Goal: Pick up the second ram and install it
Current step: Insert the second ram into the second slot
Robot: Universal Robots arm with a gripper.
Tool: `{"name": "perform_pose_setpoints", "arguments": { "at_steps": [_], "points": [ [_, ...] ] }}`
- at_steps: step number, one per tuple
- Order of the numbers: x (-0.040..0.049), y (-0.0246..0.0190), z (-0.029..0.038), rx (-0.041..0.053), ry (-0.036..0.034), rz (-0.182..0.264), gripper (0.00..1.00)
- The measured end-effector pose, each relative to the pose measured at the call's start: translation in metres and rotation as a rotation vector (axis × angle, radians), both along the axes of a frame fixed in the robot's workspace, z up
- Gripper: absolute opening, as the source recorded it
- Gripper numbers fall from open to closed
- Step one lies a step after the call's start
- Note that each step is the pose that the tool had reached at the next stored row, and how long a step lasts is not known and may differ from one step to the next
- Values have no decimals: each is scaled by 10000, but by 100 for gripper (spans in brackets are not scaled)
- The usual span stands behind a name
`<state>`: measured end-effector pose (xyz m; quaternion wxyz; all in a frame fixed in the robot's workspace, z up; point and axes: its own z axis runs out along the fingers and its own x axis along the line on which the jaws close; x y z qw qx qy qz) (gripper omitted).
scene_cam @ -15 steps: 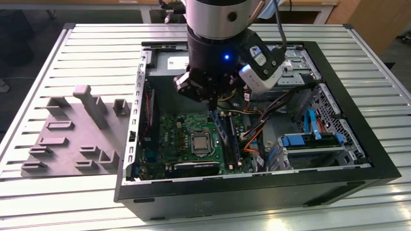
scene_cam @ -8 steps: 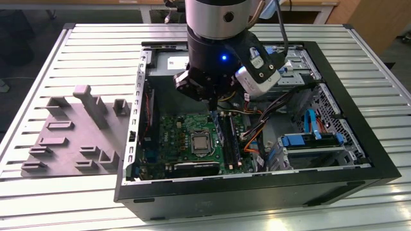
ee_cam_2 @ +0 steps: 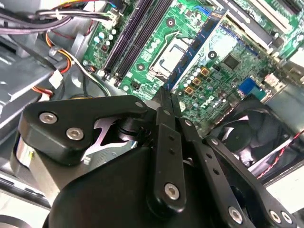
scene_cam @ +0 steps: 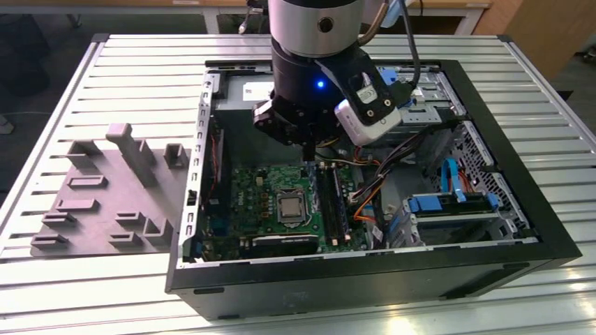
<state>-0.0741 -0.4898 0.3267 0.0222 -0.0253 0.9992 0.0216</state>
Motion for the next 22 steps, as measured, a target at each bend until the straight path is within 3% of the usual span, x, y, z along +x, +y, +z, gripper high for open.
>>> {"name": "perform_pose_setpoints", "arguments": {
  "at_steps": [8, 15, 22],
  "points": [
    [0, 0, -2, 2, 0, -999, 11],
    [0, 1, -2, -9, -2, -1011, 11],
    [0, 0, -5, -157, -7, -1011, 11]
  ]
}}
